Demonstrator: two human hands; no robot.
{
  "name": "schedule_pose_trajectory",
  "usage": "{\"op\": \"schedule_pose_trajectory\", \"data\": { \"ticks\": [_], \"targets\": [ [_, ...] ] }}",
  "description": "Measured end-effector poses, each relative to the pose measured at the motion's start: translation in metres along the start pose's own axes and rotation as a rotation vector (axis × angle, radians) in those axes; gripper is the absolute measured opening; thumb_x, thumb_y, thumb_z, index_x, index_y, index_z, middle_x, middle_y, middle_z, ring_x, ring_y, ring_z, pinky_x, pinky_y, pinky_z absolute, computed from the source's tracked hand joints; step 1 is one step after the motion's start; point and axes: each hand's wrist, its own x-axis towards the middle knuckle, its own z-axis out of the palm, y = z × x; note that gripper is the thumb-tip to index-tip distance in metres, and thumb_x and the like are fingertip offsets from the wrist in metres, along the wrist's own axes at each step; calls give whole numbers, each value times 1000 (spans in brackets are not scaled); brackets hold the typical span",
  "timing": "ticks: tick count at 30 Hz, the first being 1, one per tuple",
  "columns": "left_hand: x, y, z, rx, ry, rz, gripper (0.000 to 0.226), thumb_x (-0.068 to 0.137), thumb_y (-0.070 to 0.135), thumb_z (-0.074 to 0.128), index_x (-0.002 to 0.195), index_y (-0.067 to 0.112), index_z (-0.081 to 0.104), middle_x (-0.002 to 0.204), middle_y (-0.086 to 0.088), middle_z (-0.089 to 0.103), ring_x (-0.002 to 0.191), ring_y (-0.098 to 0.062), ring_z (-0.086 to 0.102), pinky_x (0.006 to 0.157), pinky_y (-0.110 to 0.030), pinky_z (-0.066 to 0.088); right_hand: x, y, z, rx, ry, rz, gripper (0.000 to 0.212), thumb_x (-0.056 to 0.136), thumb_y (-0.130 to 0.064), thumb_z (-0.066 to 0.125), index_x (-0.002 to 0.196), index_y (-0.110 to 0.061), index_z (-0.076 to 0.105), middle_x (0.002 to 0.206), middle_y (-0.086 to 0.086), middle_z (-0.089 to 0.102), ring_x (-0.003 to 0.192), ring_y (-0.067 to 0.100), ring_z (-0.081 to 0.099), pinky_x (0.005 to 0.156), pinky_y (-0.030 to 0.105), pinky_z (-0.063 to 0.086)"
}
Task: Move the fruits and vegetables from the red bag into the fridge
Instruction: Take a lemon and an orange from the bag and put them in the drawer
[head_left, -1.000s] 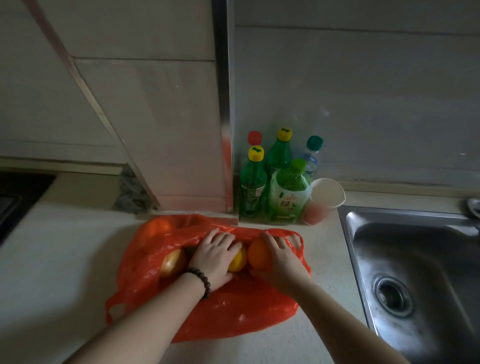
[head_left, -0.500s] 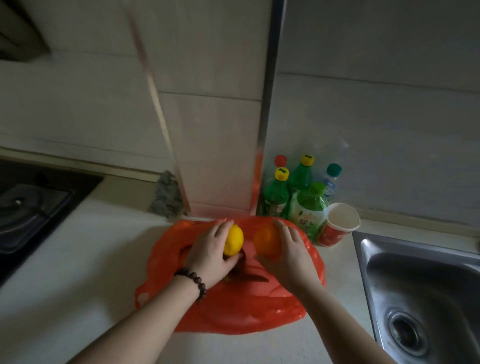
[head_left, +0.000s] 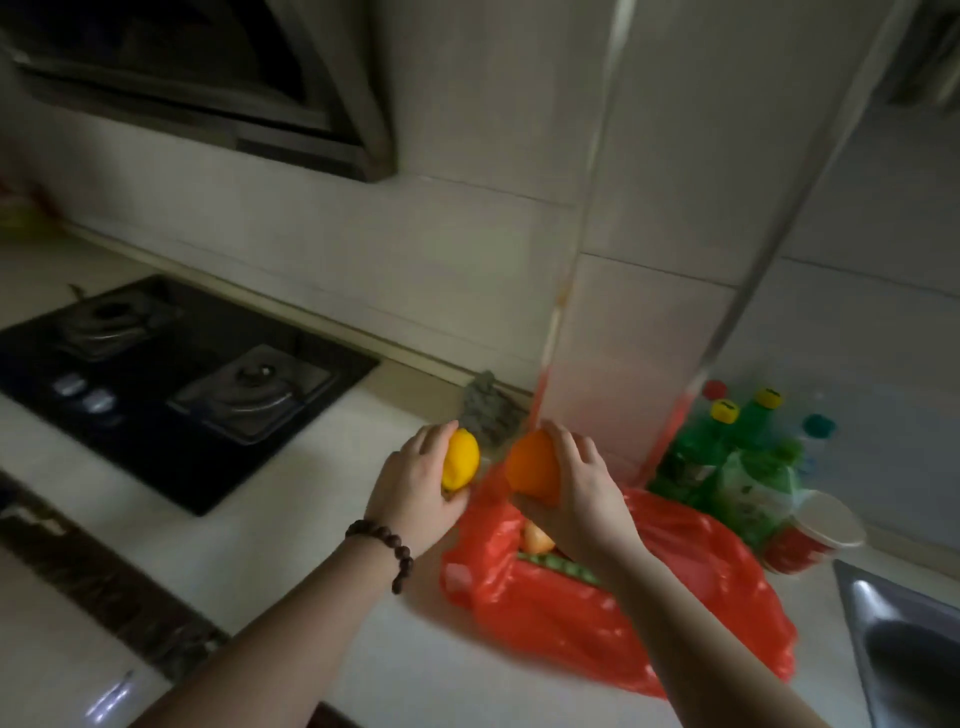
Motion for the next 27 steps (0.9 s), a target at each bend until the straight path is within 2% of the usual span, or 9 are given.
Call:
{"op": "schedule_pose_trajectory", "data": {
  "ticks": [3, 7, 10, 14, 20, 23, 27],
  "targets": [
    [-31, -41, -48, 11, 86, -67, 72, 72, 36, 76, 134, 19, 42, 124, -4, 54, 103, -25, 57, 84, -38, 51, 0, -60, 28, 63, -61, -78, 89, 74, -41, 75, 145, -28, 22, 137, 5, 37, 118, 32, 47, 87, 40, 46],
    [-86, -103, -120, 51, 146, -227, 75, 77, 43, 71, 139, 25, 33, 133, 0, 46, 112, -21, 53, 89, -33, 49, -8, -154, 77, 123, -139, -164, 91, 75, -45, 75, 144, -33, 18, 143, 2, 32, 120, 28, 45, 89, 36, 45],
    [-131, -151, -176, 96, 194, -347, 76, 79, 45, 68, 141, 23, 30, 135, -1, 44, 114, -22, 52, 93, -37, 48, -21, -229, 117, 161, -223, -243, 90, 75, -49, 72, 142, -38, 14, 143, -2, 30, 120, 24, 44, 86, 30, 45],
    [-198, -209, -248, 130, 308, -481, 75, 80, 42, 68, 141, 20, 32, 136, -3, 44, 121, -23, 47, 100, -41, 43, -36, -327, 165, 211, -305, -378, 91, 73, -49, 74, 142, -37, 16, 145, -1, 29, 122, 23, 44, 92, 33, 44],
    [-292, -269, -332, 209, 455, -695, 75, 79, 44, 68, 141, 22, 31, 136, 0, 45, 115, -23, 50, 94, -38, 47, -67, -450, 232, 300, -471, -600, 92, 73, -50, 73, 143, -38, 15, 143, 0, 29, 120, 22, 47, 92, 34, 47],
    [-324, -292, -362, 246, 506, -787, 74, 80, 41, 68, 141, 23, 31, 136, 2, 44, 113, -21, 51, 90, -30, 45, -80, -498, 258, 303, -516, -695, 92, 73, -49, 73, 143, -39, 14, 146, 0, 28, 124, 22, 44, 98, 39, 45],
    [-350, -326, -394, 286, 568, -880, 73, 80, 40, 69, 140, 22, 32, 136, 1, 44, 111, -21, 51, 90, -31, 46, -81, -553, 290, 309, -556, -788, 91, 75, -46, 74, 145, -34, 16, 147, 0, 27, 127, 21, 41, 96, 33, 40]
  ]
}}
